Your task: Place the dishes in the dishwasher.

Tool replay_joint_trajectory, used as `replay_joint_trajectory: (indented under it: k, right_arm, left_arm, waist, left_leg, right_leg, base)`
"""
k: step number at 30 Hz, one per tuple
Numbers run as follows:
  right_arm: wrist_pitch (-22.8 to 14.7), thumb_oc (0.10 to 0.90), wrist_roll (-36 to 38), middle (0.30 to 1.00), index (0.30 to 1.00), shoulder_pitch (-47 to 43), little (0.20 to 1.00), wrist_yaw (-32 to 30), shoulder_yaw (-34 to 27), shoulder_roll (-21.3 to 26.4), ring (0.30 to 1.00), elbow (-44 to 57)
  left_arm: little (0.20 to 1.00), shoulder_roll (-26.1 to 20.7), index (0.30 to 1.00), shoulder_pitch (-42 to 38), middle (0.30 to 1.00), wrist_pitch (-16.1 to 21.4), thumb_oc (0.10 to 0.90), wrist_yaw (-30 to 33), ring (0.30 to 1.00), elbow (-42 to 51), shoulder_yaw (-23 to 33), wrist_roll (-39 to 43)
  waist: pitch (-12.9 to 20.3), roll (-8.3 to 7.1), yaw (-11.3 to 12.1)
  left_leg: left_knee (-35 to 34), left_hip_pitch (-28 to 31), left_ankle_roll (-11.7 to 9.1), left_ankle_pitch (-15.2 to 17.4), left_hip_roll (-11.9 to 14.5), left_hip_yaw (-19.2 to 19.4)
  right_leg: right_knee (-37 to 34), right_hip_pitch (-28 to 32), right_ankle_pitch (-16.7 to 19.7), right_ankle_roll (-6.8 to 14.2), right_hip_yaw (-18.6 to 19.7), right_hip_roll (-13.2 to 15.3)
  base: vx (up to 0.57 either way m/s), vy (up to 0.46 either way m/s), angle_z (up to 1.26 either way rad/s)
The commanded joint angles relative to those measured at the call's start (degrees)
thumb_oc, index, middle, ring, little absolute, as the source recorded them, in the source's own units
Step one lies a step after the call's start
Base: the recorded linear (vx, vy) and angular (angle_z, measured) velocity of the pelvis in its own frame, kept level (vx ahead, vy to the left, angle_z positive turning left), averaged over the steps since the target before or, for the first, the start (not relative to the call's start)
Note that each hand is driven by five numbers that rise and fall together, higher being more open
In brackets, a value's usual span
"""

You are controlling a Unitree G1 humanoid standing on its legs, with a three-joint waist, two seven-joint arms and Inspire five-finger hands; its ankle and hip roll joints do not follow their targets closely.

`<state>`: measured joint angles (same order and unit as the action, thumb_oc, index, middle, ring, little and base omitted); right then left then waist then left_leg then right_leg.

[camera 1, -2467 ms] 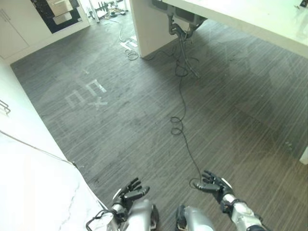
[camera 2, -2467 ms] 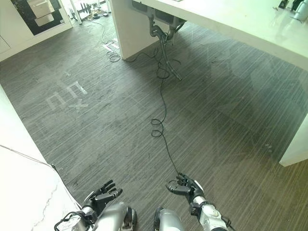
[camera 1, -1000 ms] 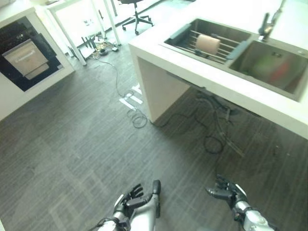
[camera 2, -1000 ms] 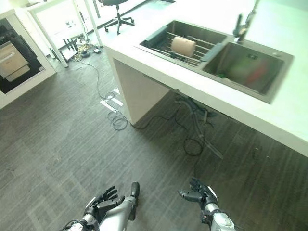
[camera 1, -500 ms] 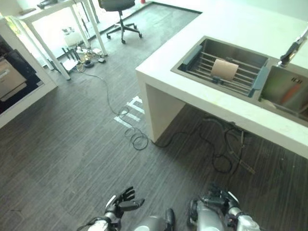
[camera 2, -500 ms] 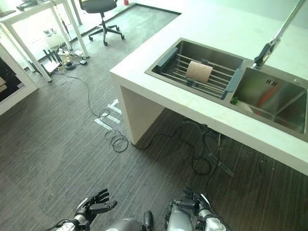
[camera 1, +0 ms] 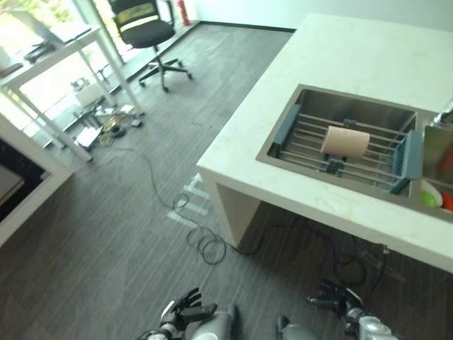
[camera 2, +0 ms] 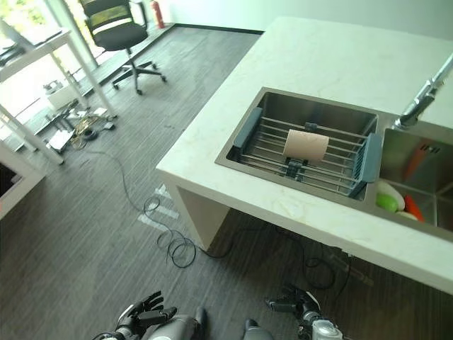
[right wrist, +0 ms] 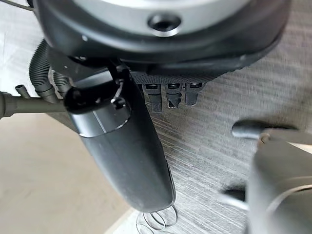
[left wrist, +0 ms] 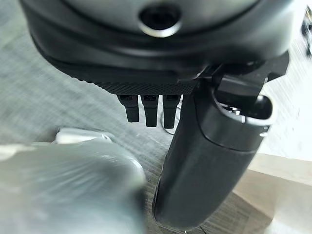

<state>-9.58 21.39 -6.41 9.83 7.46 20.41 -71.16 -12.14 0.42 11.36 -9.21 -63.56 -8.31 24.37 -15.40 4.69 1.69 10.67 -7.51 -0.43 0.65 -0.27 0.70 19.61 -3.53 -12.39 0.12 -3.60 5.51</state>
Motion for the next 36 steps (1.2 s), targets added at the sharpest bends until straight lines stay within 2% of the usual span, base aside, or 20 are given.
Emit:
replay_joint_trajectory:
  k: [1,6,11,15,16,17,18,19,20,21,22,24,26,27,28,29,31,32,34,36]
  right_arm:
    - [-2.54,0.800,0.62,0.900,0.900,-1.32,0.900,0.35,-0.37,2.10,0.900,0.53]
    - [-3.01,0.800,2.26,0.900,0.900,-0.51,0.900,0.27,-1.98,1.60,0.900,0.17]
    - [-4.12,0.800,2.75,0.900,0.900,-0.67,0.900,0.31,-2.71,0.33,0.900,0.61]
    - [-4.05,0.800,3.04,0.900,0.900,-0.86,0.900,-0.88,-2.77,-0.38,0.900,0.53]
    - [-3.40,0.800,3.41,0.900,0.900,-1.10,0.900,-1.81,-2.78,-0.57,0.900,0.32]
    - [-3.16,0.800,3.20,0.900,0.900,-1.20,0.900,-1.90,-2.94,-0.61,0.900,0.27]
    - [-2.48,0.800,3.27,0.900,0.900,-1.11,0.900,-2.19,-3.32,-0.99,0.900,0.76]
    - [-1.94,0.800,3.72,0.900,0.900,-0.98,0.900,-2.32,-3.57,-1.15,0.900,1.13]
    - [-1.60,0.800,4.53,0.900,0.900,-0.65,0.900,-2.17,-3.74,-1.34,0.900,0.97]
    - [-1.30,0.800,4.43,0.900,0.900,-0.58,0.900,-1.90,-3.82,-1.54,0.900,0.60]
    - [0.01,0.800,3.95,0.900,0.900,-0.77,0.900,-2.22,-4.04,-2.06,0.900,-0.14]
    - [0.92,0.800,3.22,0.900,0.900,-1.08,0.900,-1.79,-4.54,-2.36,0.900,-0.80]
    - [1.30,0.800,3.10,0.900,0.900,-0.94,0.900,-0.98,-4.79,-2.55,0.900,-0.89]
    - [1.45,0.800,2.61,0.900,0.900,-1.01,0.900,-0.49,-4.81,-2.56,0.900,-0.85]
    - [1.53,0.800,1.97,0.900,0.900,-1.07,0.900,0.11,-4.60,-2.48,0.900,-0.52]
    - [0.99,0.800,1.58,0.900,0.900,-1.19,0.900,0.58,-4.23,-2.22,0.900,-0.47]
    - [0.78,0.800,0.98,0.900,0.900,-1.75,0.900,0.23,-3.75,-1.74,0.900,-0.10]
    - [0.44,0.800,0.74,0.900,0.900,-1.84,0.900,0.07,-4.00,-0.91,0.900,-0.05]
    - [0.07,0.800,0.80,0.900,0.900,-1.51,0.900,-0.31,-4.32,-0.48,0.900,-0.17]
    - [0.33,0.800,2.03,0.900,0.900,-1.39,0.900,-0.89,-4.99,0.07,0.900,-0.43]
  left_arm:
    - [0.900,-0.90,0.900,0.37,0.900,3.25,0.800,-0.35,0.900,0.30,1.18,-0.08]
    - [0.900,-0.64,0.900,-0.35,0.900,1.00,0.800,-0.12,0.900,-1.56,1.97,0.20]
    - [0.900,-1.46,0.900,-1.10,0.900,-0.92,0.800,0.49,0.900,-4.75,1.26,1.07]
    - [0.900,-1.56,0.900,-0.78,0.900,-1.27,0.800,0.27,0.900,-5.64,1.46,1.43]
    - [0.900,-1.47,0.900,-0.59,0.900,-1.30,0.800,0.02,0.900,-6.17,1.73,1.42]
    - [0.900,-1.51,0.900,-0.48,0.900,-1.28,0.800,-0.05,0.900,-6.40,2.06,1.29]
    - [0.900,-1.58,0.900,-0.28,0.900,-1.37,0.800,0.46,0.900,-6.56,2.02,0.92]
    - [0.900,-1.72,0.900,-0.33,0.900,-1.62,0.800,0.97,0.900,-6.57,1.80,1.38]
    - [0.900,-2.06,0.900,-0.45,0.900,-2.06,0.800,1.31,0.900,-6.76,1.71,2.68]
    - [0.900,-2.31,0.900,-0.55,0.900,-2.27,0.800,1.47,0.900,-6.75,2.23,2.45]
    - [0.900,-2.46,0.900,-0.27,0.900,-2.59,0.800,2.20,0.900,-6.53,3.43,2.71]
    - [0.900,-2.60,0.900,-0.20,0.900,-3.20,0.800,2.79,0.900,-6.42,4.11,2.86]
    - [0.900,-2.65,0.900,-0.27,0.900,-3.53,0.800,3.21,0.900,-6.54,4.64,2.10]
    - [0.900,-2.44,0.900,-0.07,0.900,-3.50,0.800,3.68,0.900,-6.52,4.81,2.60]
    - [0.900,-2.09,0.900,0.35,0.900,-3.76,0.800,4.36,0.900,-6.05,5.09,5.03]
    - [0.900,-1.67,0.900,0.76,0.900,-4.16,0.800,3.68,0.900,-5.64,5.73,5.88]
    - [0.900,-0.81,0.900,0.58,0.900,-4.55,0.800,4.09,0.900,-4.62,5.50,6.09]
    - [0.900,0.19,0.900,-0.19,0.900,-3.71,0.800,4.20,0.900,-4.12,4.44,6.44]
    - [0.900,0.49,0.900,-0.38,0.900,-3.52,0.800,4.00,0.900,-4.11,3.81,6.05]
    - [0.900,0.83,0.900,-0.51,0.900,-3.68,0.800,4.07,0.900,-4.36,2.99,5.67]
  waist:
    - [-1.79,-0.06,1.97]
    - [-1.49,-0.25,1.03]
    - [-2.42,-0.11,-0.04]
    - [-2.51,-0.48,0.16]
    - [-2.39,-0.71,0.87]
    - [-2.33,-0.73,1.21]
    - [-3.10,-0.95,1.34]
    - [-3.62,-1.29,1.43]
    - [-3.94,-1.71,1.41]
    - [-3.86,-2.42,1.57]
    - [-3.90,-4.30,1.58]
    - [-3.38,-4.94,1.70]
    - [-2.48,-5.30,1.95]
    - [-2.03,-5.38,2.06]
    - [-1.05,-5.12,1.76]
    - [-0.22,-4.66,1.20]
    - [0.05,-4.20,0.79]
    - [-0.52,-4.40,1.20]
    - [-1.03,-4.56,1.19]
    - [-1.56,-4.28,1.24]
  left_leg:
    - [6.51,-2.17,-3.34,5.60,0.72,-4.75]
    - [6.51,-1.63,-2.00,8.03,-0.10,-5.54]
    - [6.51,-0.86,0.51,10.39,-1.22,-4.56]
    - [6.51,-0.26,1.66,11.28,-1.92,-4.24]
    - [6.51,0.36,2.49,11.80,-1.99,-3.43]
    - [6.51,0.77,2.98,12.07,-1.89,-2.91]
    - [6.51,2.56,5.61,13.09,-2.28,-2.20]
    - [6.51,3.31,6.64,13.44,-2.75,-1.78]
    - [6.51,4.37,7.12,13.90,-3.14,-1.44]
    - [6.51,5.47,6.68,14.45,-3.50,-1.25]
    - [6.51,8.66,5.39,16.35,-3.99,-1.39]
    - [6.51,10.23,4.66,17.84,-2.93,-0.80]
    - [6.51,10.68,3.57,18.18,-1.38,-0.45]
    - [6.51,11.10,2.96,18.15,-0.52,-0.37]
    - [6.51,11.98,1.44,18.02,1.62,-0.45]
    - [6.51,12.97,-0.16,18.09,3.60,-0.33]
    - [6.51,12.38,-1.86,16.21,6.07,0.41]
    - [6.51,10.30,-2.82,8.11,7.20,1.49]
    - [6.51,9.55,-2.96,4.99,6.61,2.07]
    - [7.02,7.56,-2.91,3.98,4.80,1.78]
  right_leg:
    - [-2.42,1.38,-0.96,2.93,-2.70,-3.78]
    - [-2.42,0.91,-1.04,3.31,-2.81,-2.68]
    - [-2.42,-0.45,0.32,3.94,-3.43,-1.54]
    - [-2.42,-0.32,0.45,4.02,-3.13,-1.13]
    - [-2.42,0.59,0.48,4.04,-4.34,-0.51]
    - [-2.42,1.33,1.26,4.18,-5.34,-0.32]
    - [5.57,-0.27,6.52,5.92,-6.53,0.34]
    - [10.39,-2.39,8.33,6.40,-6.33,1.36]
    - [10.10,-3.36,10.83,6.48,-6.24,3.20]
    - [4.14,-3.05,13.28,7.18,-6.57,5.60]
    - [-2.42,-5.50,16.26,9.43,-6.34,10.93]
    - [-2.42,-7.58,17.10,11.21,-5.81,13.21]
    - [-2.42,-6.74,14.05,11.89,-6.56,13.64]
    - [-2.42,-6.19,13.04,12.07,-7.34,13.55]
    - [-2.42,-5.19,10.87,11.52,-7.74,12.07]
    - [-2.42,-4.34,8.90,10.26,-8.26,10.57]
    - [-2.42,-3.30,6.72,7.96,-8.73,8.28]
    - [-2.42,-1.39,4.22,5.87,-8.74,6.86]
    - [-2.42,-0.82,3.42,4.96,-8.34,6.64]
    - [-2.42,-0.48,2.81,4.25,-7.72,5.98]
  base:
    - [0.13,0.198,-0.77]
    - [0.12,0.177,-0.25]
    - [0.10,0.144,-0.11]
    - [0.04,0.084,-0.06]
    - [0.04,0.106,-0.35]
    - [0.08,0.134,-0.59]
    - [0.06,0.071,-1.06]
    - [0.09,-0.016,-1.24]
    - [0.12,-0.237,-0.94]
    - [0.32,-0.589,-0.52]
    - [0.35,-0.632,-0.17]
    - [0.29,-0.482,-0.32]
    - [0.25,-0.429,-0.52]
    - [0.29,-0.516,-0.18]
    - [0.32,-0.548,0.14]
    - [0.33,-0.561,0.05]
    - [0.23,-0.482,-0.27]
    - [0.17,-0.409,-0.43]
    - [0.12,-0.252,-0.24]
    - [0.10,-0.089,0.04]
